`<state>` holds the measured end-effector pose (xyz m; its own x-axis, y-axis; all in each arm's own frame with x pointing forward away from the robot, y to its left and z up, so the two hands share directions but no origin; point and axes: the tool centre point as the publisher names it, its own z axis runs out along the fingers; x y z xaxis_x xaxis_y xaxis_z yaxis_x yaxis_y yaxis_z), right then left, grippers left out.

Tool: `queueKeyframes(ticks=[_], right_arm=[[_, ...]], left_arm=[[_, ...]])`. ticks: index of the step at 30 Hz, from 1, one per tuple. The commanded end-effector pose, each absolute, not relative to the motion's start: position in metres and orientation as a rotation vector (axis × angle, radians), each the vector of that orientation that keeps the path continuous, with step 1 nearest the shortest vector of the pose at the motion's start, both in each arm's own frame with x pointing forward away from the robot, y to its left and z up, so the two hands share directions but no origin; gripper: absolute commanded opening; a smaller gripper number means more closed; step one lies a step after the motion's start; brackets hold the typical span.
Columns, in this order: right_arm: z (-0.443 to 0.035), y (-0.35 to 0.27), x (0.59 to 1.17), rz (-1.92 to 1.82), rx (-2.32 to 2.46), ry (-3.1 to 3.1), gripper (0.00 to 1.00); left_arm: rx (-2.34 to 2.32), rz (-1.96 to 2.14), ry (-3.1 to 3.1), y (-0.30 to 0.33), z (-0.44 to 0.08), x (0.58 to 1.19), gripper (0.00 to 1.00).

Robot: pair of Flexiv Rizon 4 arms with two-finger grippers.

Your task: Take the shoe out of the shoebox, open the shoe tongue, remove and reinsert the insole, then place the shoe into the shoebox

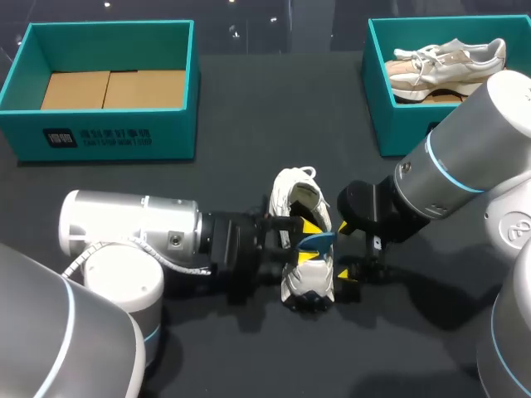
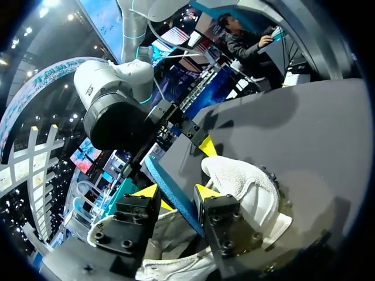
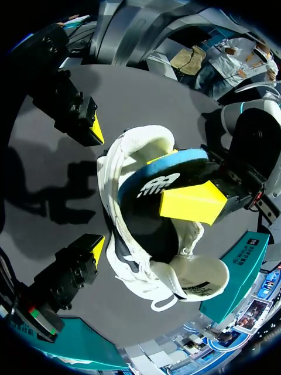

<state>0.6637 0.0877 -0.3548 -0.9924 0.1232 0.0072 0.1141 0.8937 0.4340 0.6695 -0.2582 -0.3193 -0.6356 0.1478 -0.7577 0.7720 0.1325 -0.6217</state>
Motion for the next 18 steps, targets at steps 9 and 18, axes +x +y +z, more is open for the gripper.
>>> queueKeyframes(ticks=[9,18], right_arm=[[-0.356,0.088,0.663,0.694,0.191,3.035,1.0],[-0.356,0.088,0.663,0.694,0.191,3.035,1.0]], left_arm=[[0.983,-1.423,1.966,-0.26,-0.335,0.668,0.0],[1.046,-1.265,1.95,-0.257,-0.357,0.684,0.0]])
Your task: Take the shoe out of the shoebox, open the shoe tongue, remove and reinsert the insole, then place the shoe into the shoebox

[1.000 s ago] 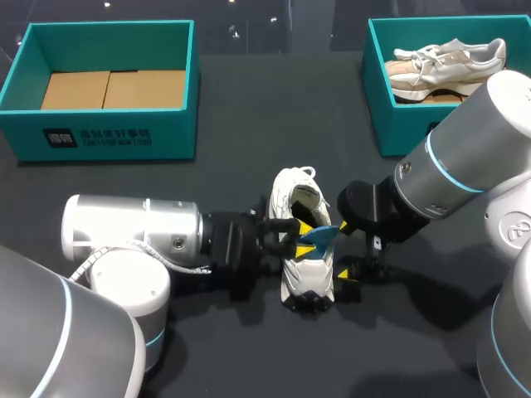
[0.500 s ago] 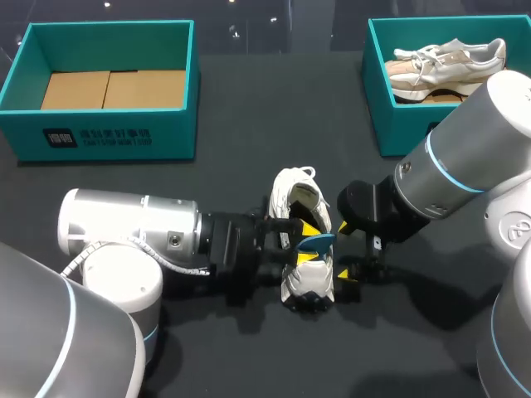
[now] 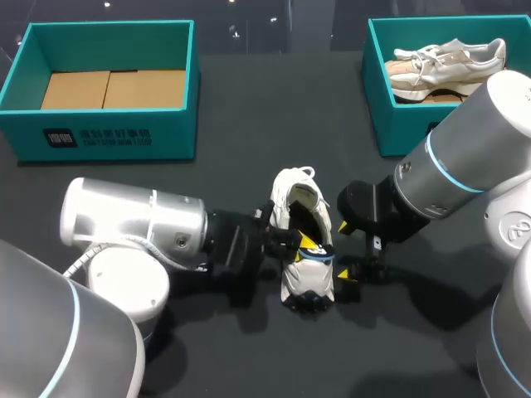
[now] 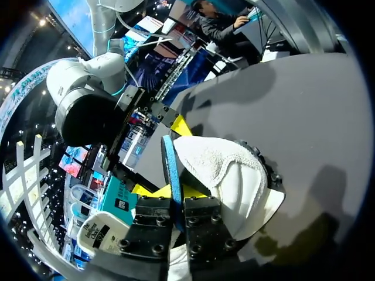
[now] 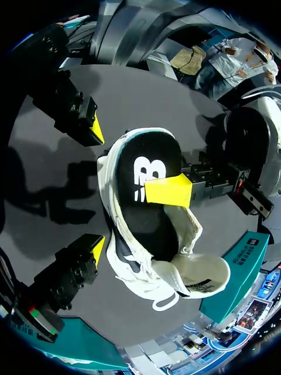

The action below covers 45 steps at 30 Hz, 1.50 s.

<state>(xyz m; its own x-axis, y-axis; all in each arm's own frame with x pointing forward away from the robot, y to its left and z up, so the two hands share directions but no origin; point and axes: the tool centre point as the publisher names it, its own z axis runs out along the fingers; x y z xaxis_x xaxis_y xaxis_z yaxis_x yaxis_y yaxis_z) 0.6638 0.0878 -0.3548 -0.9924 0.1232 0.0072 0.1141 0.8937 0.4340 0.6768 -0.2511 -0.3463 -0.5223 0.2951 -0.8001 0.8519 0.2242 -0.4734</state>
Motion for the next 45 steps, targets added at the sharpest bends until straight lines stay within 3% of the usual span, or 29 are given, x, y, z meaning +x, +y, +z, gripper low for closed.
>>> queueKeyframes(ticks=[1,12,18,21,23,25,41,44,45], right_arm=[[-0.356,0.088,0.663,0.694,0.191,3.035,1.0],[-0.356,0.088,0.663,0.694,0.191,3.035,1.0],[-0.356,0.088,0.663,0.694,0.191,3.035,1.0],[-0.356,0.088,0.663,0.694,0.191,3.035,1.0],[-0.356,0.088,0.663,0.694,0.191,3.035,1.0],[-0.356,0.088,0.663,0.694,0.191,3.035,1.0],[-0.356,0.088,0.663,0.694,0.191,3.035,1.0],[-0.356,0.088,0.663,0.694,0.191,3.035,1.0],[-0.356,0.088,0.663,0.694,0.191,3.035,1.0]], left_arm=[[1.044,-1.251,1.947,-0.257,-0.358,0.687,0.0],[1.019,-1.097,1.902,-0.249,-0.368,0.713,0.0],[0.934,-1.228,1.941,-0.248,-0.355,0.707,0.01],[0.894,-1.331,1.966,-0.247,-0.343,0.699,0.35],[0.88,-1.377,1.97,-0.248,-0.334,0.693,0.42],[0.878,-1.4,1.967,-0.248,-0.328,0.688,0.44],[0.905,-1.405,2.056,-0.251,-0.323,0.673,0.42],[0.903,-1.372,2.095,-0.253,-0.334,0.676,0.38],[0.9,-1.367,2.109,-0.253,-0.337,0.677,0.29]])
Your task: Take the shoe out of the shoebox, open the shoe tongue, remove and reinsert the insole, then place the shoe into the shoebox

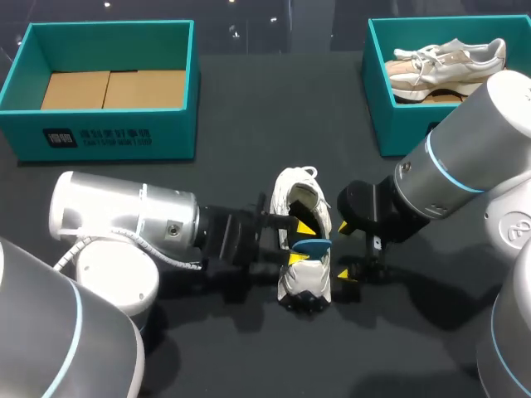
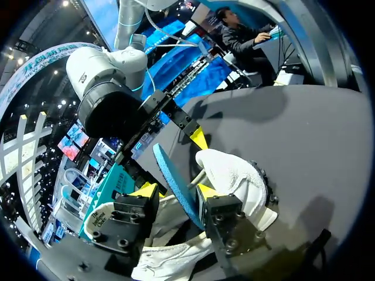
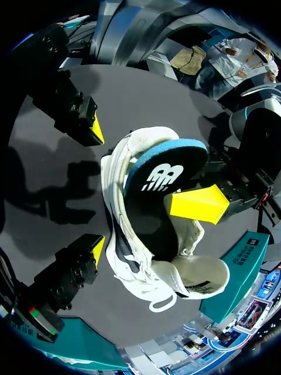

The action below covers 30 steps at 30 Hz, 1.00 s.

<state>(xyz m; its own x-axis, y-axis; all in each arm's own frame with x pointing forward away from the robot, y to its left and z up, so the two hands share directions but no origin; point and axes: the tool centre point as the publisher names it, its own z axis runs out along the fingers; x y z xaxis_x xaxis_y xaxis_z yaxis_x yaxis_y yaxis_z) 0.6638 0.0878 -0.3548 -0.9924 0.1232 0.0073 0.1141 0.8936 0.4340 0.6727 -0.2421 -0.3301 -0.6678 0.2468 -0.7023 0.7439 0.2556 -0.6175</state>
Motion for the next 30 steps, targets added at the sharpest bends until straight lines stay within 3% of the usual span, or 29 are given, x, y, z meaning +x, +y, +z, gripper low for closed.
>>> queueKeyframes(ticks=[1,2,24,30], right_arm=[[-0.356,0.088,0.663,0.694,0.191,3.035,1.0],[-0.356,0.088,0.663,0.694,0.191,3.035,1.0],[-0.356,0.088,0.663,0.694,0.191,3.035,1.0],[-0.356,0.088,0.663,0.694,0.191,3.035,1.0]], left_arm=[[0.899,-1.36,2.112,-0.254,-0.341,0.678,0.11],[0.906,-1.343,2.113,-0.255,-0.344,0.679,0.0],[0.965,-0.958,1.996,-0.241,-0.376,0.73,0.0],[0.896,-1.107,2.052,-0.242,-0.363,0.72,0.0]])
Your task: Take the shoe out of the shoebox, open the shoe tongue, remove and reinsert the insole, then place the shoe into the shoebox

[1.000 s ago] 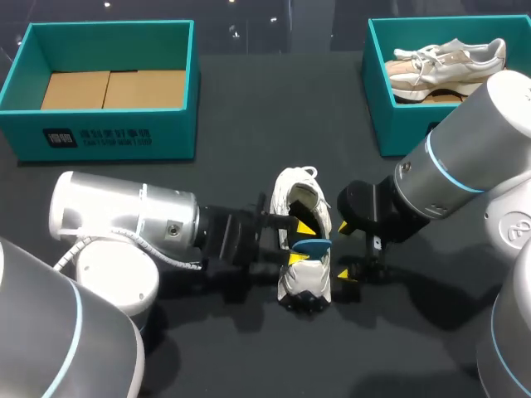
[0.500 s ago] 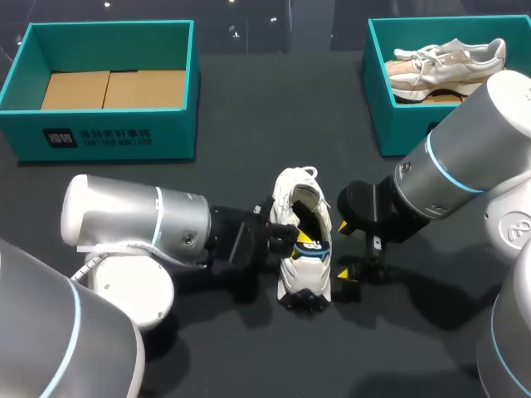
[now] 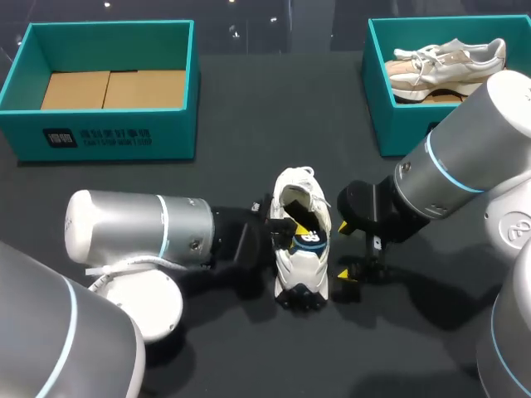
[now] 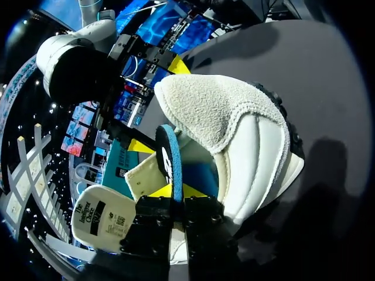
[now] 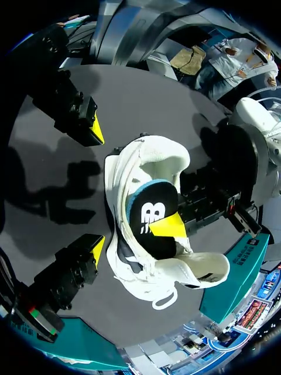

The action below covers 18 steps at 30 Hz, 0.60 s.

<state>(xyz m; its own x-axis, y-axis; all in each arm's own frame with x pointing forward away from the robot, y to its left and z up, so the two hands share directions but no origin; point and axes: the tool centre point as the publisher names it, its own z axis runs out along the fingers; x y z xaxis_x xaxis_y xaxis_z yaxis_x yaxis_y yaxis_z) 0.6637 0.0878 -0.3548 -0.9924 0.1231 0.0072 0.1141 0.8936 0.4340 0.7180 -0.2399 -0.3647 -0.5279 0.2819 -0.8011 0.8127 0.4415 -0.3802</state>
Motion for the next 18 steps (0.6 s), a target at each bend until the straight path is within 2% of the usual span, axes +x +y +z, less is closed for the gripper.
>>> queueKeyframes(ticks=[1,2,3,5,7,11,18], right_arm=[[-0.356,0.088,0.663,0.694,0.191,3.035,1.0],[-0.356,0.088,0.663,0.694,0.191,3.035,1.0],[-0.356,0.088,0.663,0.694,0.191,3.035,1.0],[-0.356,0.088,0.663,0.694,0.191,3.035,1.0],[-0.356,0.088,0.663,0.694,0.191,3.035,1.0],[-0.356,0.088,0.663,0.694,0.191,3.035,1.0],[-0.356,0.088,0.663,0.694,0.191,3.035,1.0]], left_arm=[[0.891,-1.135,2.059,-0.243,-0.36,0.716,0.0],[0.888,-1.161,2.066,-0.243,-0.357,0.713,0.06],[0.879,-1.195,2.073,-0.244,-0.353,0.709,0.17],[0.873,-1.237,2.082,-0.245,-0.347,0.704,0.27],[0.869,-1.275,2.089,-0.246,-0.341,0.699,0.31],[0.873,-1.336,2.106,-0.247,-0.332,0.691,0.31],[0.882,-1.415,2.136,-0.25,-0.326,0.681,0.26]])
